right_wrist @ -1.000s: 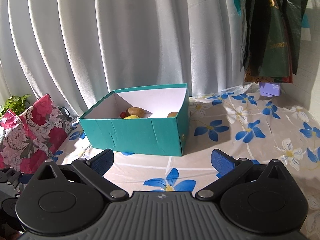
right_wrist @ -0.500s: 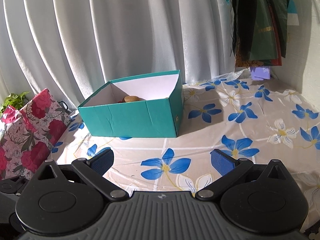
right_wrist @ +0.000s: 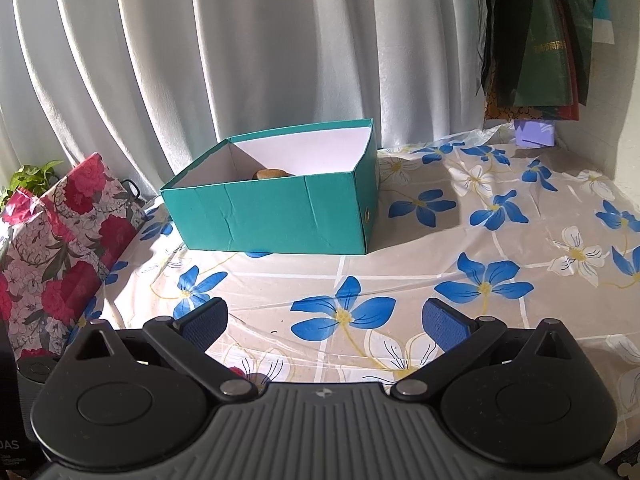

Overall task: Organize fruits
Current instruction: 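Move the left gripper to the yellow pear on the table, then close the left gripper around the yellow pear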

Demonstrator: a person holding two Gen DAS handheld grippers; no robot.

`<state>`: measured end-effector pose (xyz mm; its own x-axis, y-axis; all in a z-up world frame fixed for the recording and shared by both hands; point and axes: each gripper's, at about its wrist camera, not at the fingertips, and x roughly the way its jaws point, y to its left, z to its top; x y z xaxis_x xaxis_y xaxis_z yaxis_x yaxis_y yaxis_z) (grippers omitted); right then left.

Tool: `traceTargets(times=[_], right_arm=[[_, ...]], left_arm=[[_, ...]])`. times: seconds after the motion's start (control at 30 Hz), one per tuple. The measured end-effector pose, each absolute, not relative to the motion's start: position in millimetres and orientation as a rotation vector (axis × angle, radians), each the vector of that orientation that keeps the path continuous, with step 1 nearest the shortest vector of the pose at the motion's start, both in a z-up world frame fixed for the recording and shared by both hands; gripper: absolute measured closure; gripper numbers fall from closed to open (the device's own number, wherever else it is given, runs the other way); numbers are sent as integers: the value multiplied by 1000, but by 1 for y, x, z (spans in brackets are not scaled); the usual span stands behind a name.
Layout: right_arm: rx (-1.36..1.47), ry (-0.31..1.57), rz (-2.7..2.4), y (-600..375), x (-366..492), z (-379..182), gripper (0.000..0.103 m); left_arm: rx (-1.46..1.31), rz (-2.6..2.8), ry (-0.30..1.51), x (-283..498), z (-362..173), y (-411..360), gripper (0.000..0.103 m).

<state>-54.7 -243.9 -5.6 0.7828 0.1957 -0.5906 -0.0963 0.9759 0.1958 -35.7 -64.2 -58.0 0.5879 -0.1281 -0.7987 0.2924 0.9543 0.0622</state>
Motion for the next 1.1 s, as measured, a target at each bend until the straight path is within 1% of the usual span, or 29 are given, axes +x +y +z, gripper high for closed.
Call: traceTargets(times=[0.17, 0.27, 0.73, 1.0, 1.07, 1.1], right_arm=[[150, 665, 157, -242, -52, -8, 0], [151, 672, 160, -241, -51, -9, 0], [124, 692, 173, -235, -46, -15, 0], [30, 705, 203, -217, -46, -26, 1], [14, 726, 223, -210, -44, -34, 3], [5, 740, 231, -207, -43, -38, 7]], left_arm=[[195, -257, 935, -31, -65, -65, 24], [188, -253, 956, -28, -70, -64, 31], [129, -253, 950, -24, -71, -56, 32], [77, -178, 873, -30, -33, -35, 32], [76, -162, 858, -29, -26, -32, 32], [75, -151, 855, -28, -23, -30, 32]])
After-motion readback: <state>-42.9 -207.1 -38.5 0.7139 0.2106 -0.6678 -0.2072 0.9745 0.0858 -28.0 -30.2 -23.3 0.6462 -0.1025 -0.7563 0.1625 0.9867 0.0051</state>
